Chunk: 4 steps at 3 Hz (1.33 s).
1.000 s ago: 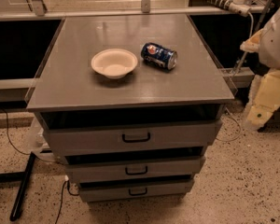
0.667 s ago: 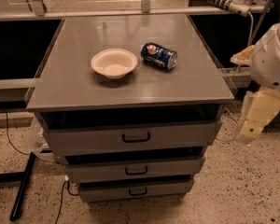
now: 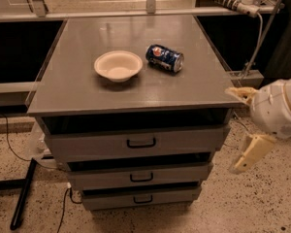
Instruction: Open top drawer
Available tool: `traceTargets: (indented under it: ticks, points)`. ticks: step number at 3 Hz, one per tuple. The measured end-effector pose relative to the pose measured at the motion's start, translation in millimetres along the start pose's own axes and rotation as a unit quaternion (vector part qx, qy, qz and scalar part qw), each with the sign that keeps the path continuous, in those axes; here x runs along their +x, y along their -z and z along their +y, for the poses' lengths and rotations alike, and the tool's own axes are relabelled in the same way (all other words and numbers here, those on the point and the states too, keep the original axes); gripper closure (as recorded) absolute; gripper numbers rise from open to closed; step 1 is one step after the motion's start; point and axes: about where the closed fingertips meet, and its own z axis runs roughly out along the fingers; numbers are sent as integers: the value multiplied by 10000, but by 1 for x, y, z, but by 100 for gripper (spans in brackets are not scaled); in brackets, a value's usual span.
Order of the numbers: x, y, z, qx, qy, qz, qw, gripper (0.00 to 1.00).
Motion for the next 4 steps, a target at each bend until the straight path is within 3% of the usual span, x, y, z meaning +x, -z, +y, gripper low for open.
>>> traceTargets:
  ticks: [1,2,4]
  points:
    - [19,-45,6,70,-66,-585,9982,0]
    - [19,-45,6,69,-66,-585,9982,0]
    - [31,-120,6,-123,-380,-899,9951,0]
